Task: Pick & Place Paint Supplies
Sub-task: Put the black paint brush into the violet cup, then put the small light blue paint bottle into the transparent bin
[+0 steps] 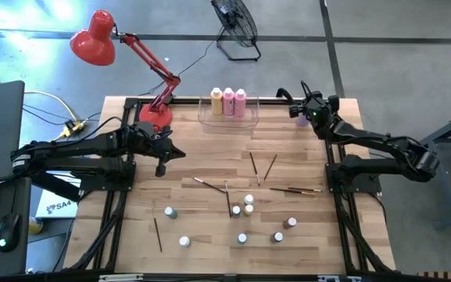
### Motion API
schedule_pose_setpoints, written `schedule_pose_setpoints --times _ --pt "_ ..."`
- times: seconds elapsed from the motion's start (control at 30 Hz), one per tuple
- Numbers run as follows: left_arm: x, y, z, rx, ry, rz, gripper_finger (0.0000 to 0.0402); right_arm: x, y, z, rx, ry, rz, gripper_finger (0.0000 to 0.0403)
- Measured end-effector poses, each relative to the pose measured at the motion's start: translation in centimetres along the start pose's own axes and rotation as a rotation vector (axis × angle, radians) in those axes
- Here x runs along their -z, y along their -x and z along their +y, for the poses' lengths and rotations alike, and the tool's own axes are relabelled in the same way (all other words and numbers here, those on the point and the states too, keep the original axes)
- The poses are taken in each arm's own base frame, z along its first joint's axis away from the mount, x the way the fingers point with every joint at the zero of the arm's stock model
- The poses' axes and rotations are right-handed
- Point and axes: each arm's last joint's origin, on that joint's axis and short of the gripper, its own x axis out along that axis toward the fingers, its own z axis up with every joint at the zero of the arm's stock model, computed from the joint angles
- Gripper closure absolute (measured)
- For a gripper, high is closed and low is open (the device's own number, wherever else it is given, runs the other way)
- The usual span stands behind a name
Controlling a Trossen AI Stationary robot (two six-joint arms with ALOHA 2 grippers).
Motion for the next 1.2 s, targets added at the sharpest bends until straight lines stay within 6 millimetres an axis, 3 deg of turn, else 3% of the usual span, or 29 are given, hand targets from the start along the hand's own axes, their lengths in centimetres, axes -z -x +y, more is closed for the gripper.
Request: schedule_pose_setpoints --times 0.17,0.43,0.53,0.9,1.03,1.2 --pt "0.0 0.0 0.0 0.0 0.0 0.0 0.0385 0.0 0.0 0.0 -0.01 0.003 0.002 0.0386" --pt "0.0 0.0 0.0 0.001 0.001 0.001 0.0385 -0.1 0.1 0.0 -0.004 0.022 -0.004 0.029" --pt "0.0 0.0 0.0 0.001 0.001 0.0 0.0385 -0.5 0.4 0.2 -0.018 0.047 -0.044 0.0274" --pt "0.0 0.0 0.0 0.001 0.001 0.001 0.0385 -3.0 4.6 0.7 -0.181 0.004 -0.231 0.0305" --pt "0.0 0.0 0.0 0.001 0.001 0.001 0.0385 -3.5 6.7 1.1 -0.362 -0.015 -0.29 0.032" --pt "0.0 0.0 0.0 0.001 0.001 0.001 0.0385 -3.8 9.1 1.9 -0.712 -0.003 -0.349 0.0337"
